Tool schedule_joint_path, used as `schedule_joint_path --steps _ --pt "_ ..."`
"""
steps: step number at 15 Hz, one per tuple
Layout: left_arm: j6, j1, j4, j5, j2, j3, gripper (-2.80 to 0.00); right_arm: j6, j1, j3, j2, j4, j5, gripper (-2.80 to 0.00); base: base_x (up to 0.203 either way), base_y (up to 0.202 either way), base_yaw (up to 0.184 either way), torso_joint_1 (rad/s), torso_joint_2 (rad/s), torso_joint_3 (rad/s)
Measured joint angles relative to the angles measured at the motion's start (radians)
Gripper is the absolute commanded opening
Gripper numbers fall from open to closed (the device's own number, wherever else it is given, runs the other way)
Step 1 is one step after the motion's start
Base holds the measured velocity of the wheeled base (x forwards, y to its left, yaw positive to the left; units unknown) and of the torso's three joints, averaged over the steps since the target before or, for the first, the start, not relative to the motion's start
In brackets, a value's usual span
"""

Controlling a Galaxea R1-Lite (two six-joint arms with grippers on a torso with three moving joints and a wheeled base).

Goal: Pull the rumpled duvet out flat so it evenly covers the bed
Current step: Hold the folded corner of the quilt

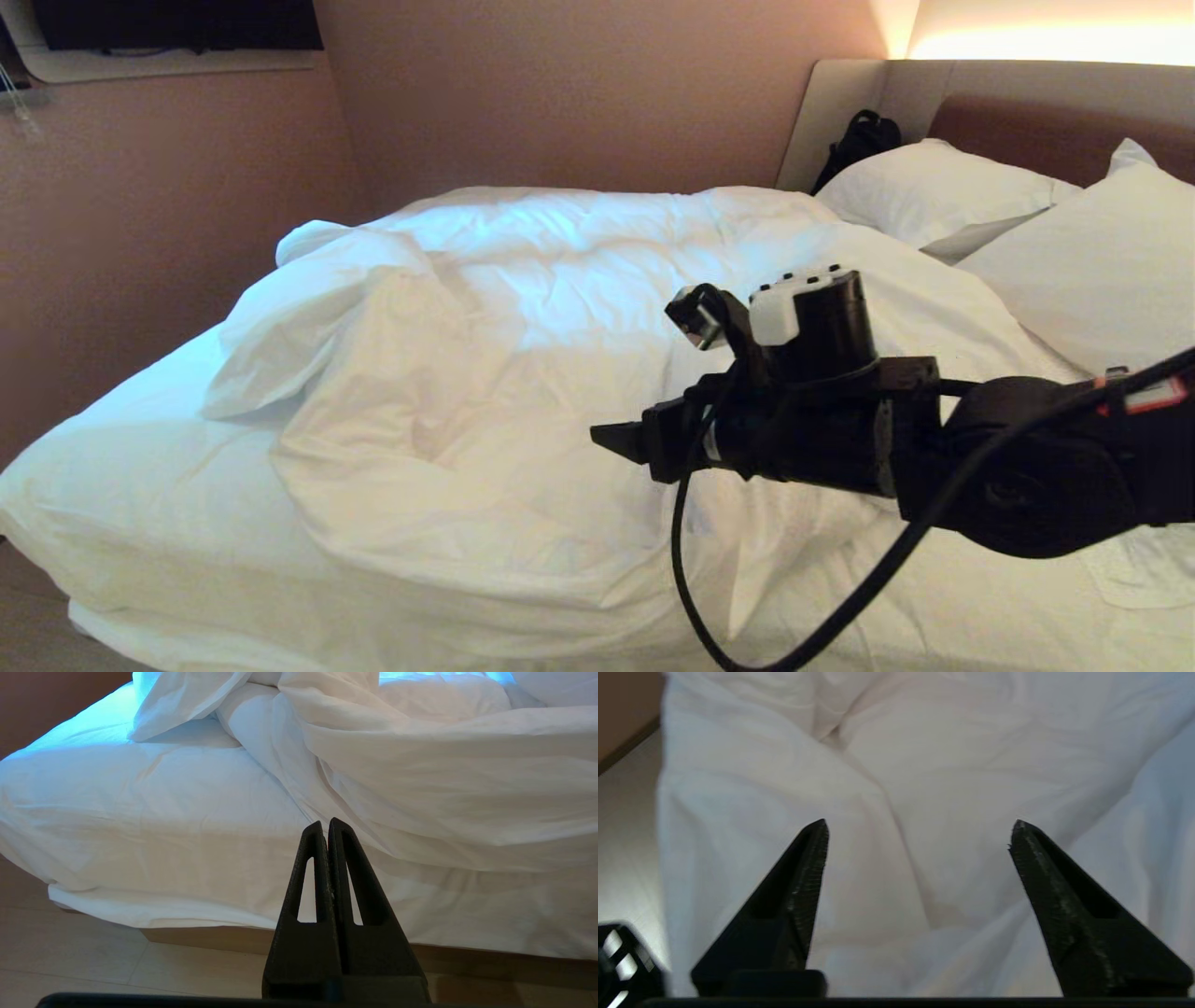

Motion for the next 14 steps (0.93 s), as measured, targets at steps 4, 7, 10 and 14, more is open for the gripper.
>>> schedule_joint_path --steps 4,7,10,14 --pt "0.0 0.0 0.0 -0.001 0.0 0.0 -2.8 0.003 -0.012 -0.119 0.115 0.002 -0.079 0.0 0.0 0.0 0.0 0.0 0.0 0.0" --pt "0.0 0.0 0.0 0.0 0.0 0.0 -2.8 0.003 -0.023 -0.194 0.19 0.004 -0.181 0.0 0.0 0.0 0.0 0.0 0.0 0.0" --pt "0.0 0.0 0.0 0.0 0.0 0.0 -2.8 -0.008 -0.049 -0.234 0.254 0.008 -0.306 0.0 0.0 0.0 0.0 0.0 0.0 0.0" --pt "0.0 0.0 0.0 0.0 0.0 0.0 -2.8 -0.028 -0.073 -0.275 0.326 0.007 -0.471 0.0 0.0 0.0 0.0 0.0 0.0 0.0"
